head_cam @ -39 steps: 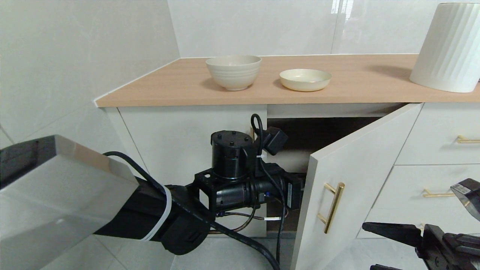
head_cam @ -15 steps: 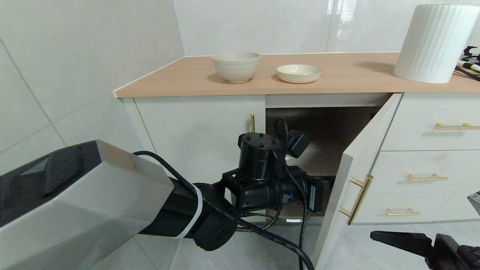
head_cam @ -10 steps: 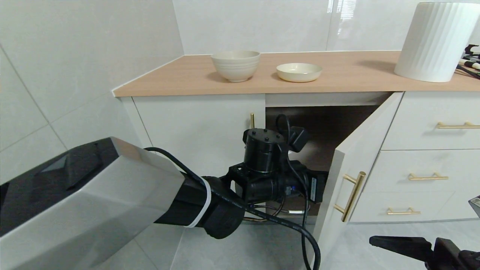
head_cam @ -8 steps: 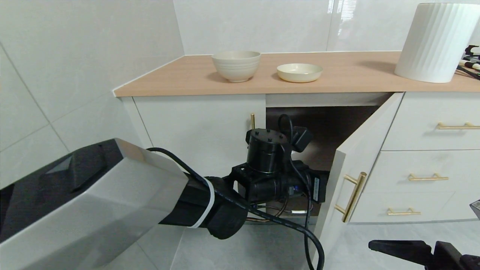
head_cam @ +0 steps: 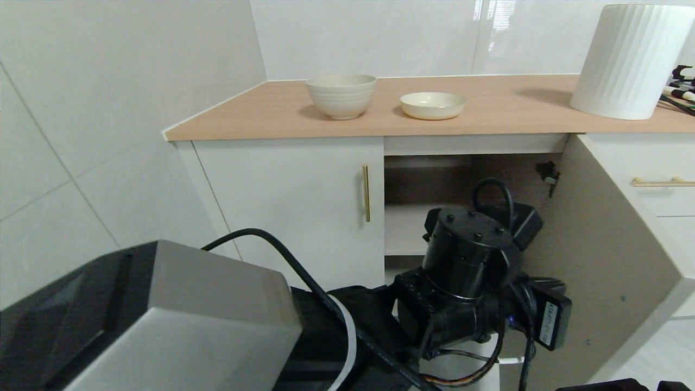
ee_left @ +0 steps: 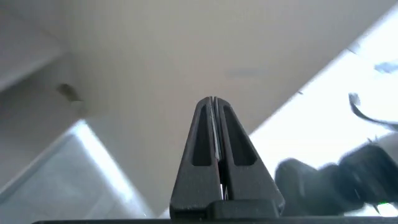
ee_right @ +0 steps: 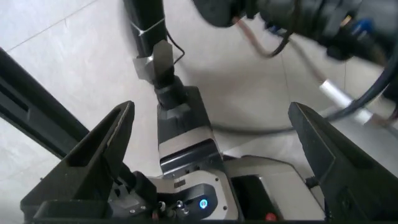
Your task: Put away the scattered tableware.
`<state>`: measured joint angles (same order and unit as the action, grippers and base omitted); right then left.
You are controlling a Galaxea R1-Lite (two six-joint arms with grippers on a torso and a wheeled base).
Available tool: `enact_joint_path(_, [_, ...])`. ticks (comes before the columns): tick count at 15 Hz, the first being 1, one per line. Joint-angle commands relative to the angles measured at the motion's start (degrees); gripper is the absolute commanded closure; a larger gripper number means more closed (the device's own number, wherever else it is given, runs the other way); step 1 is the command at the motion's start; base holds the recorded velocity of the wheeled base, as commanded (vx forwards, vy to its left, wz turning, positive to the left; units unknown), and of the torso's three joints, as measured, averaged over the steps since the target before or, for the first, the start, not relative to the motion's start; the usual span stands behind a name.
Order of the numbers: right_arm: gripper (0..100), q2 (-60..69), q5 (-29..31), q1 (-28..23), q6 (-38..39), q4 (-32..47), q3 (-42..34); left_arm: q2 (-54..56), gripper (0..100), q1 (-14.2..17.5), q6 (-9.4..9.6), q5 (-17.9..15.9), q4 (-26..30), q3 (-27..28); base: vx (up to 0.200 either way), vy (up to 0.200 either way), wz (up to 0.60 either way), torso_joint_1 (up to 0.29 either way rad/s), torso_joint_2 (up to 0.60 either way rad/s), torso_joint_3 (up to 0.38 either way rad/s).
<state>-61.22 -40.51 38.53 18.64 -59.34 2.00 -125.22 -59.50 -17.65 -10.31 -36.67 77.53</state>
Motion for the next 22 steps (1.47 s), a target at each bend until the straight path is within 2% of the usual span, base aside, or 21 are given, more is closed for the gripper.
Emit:
enact_joint_path(1, [0,0.7,0.0,0.1,0.1,0.0,0.1,2.8,100,1.9,-0.28,0.6,-0.1,-1.6,0.000,0.000,0.00,0.000,0.00,0.000])
enact_joint_path(3, [0,0.0,0.1,0.1,0.1,0.0,0.9,6.2,100,6.2,-0.28,0.2,-0.4,-6.0,0.000,0.000,0.00,0.000,0.00,0.000])
enact_joint_path(5, [0,-7.8,2.1,-2.2,0.3,0.0,6.0,12.5,100,13.6,0.25,0.5,-1.2,-14.2,0.000,0.000,0.00,0.000,0.00,0.000])
enact_joint_path(6, [0,-12.9,3.6,-6.5,0.2,0.1,9.7,15.8,100,17.2,0.69,0.5,-1.2,-17.8,0.000,0.000,0.00,0.000,0.00,0.000])
enact_joint_path(8, [0,-23.9,3.4,-14.5,0.2,2.6,22.1,22.6,100,24.8,2.45,0.6,-1.2,-25.2,0.000,0.000,0.00,0.000,0.00,0.000])
enact_joint_path(10, [0,-29.5,4.0,-21.2,0.1,11.7,32.0,29.4,100,31.7,4.20,0.7,-1.4,-33.2,0.000,0.000,0.00,0.000,0.00,0.000])
enact_joint_path(11, [0,-30.7,4.9,-23.2,-0.1,15.0,35.2,32.1,100,34.3,5.00,0.7,-2.2,-36.8,0.000,0.000,0.00,0.000,0.00,0.000])
enact_joint_path(12, [0,-31.0,5.2,-23.2,-0.2,15.2,35.6,32.4,100,34.5,5.17,0.7,-2.4,-37.2,0.000,0.000,0.00,0.000,0.00,0.000])
enact_joint_path(13, [0,-33.9,13.4,-22.6,-3.6,16.4,39.5,34.5,100,37.8,6.49,0.9,-4.0,-40.4,0.000,0.000,0.00,0.000,0.00,0.000])
enact_joint_path(14, [0,-34.1,20.2,-20.3,-5.3,19.0,41.0,35.9,100,38.8,6.49,0.9,-3.9,-41.1,0.000,0.000,0.00,0.000,0.00,0.000])
enact_joint_path(15, [0,-33.4,27.8,-17.4,-5.4,21.8,41.3,36.6,0,39.5,6.40,0.9,-3.6,-40.9,0.000,0.000,0.00,0.000,0.00,0.000])
enact_joint_path(16, [0,-32.8,33.2,-14.2,-5.5,23.6,41.1,36.3,0,39.7,6.23,0.9,-4.2,-40.4,0.000,0.000,0.00,0.000,0.00,0.000])
enact_joint_path(17, [0,-31.3,35.7,-11.7,-5.5,25.6,41.3,36.0,0,39.7,5.70,0.7,-4.3,-39.9,0.000,0.000,0.00,0.000,0.00,0.000])
enact_joint_path(19, [0,-27.2,35.8,-10.9,-5.5,32.5,42.4,36.4,0,39.7,5.96,0.0,-5.1,-41.5,0.000,0.000,0.00,0.000,0.00,0.000])
enact_joint_path(20, [0,-25.2,35.7,-10.9,-5.4,38.3,45.0,36.1,0,39.7,5.61,-0.1,-6.7,-40.2,0.000,0.000,0.00,0.000,0.00,0.000])
enact_joint_path(22, [0,-24.1,35.9,-10.9,-5.2,41.2,46.7,36.6,0,39.6,5.70,0.1,-6.0,-39.6,0.000,0.000,0.00,0.000,0.00,0.000])
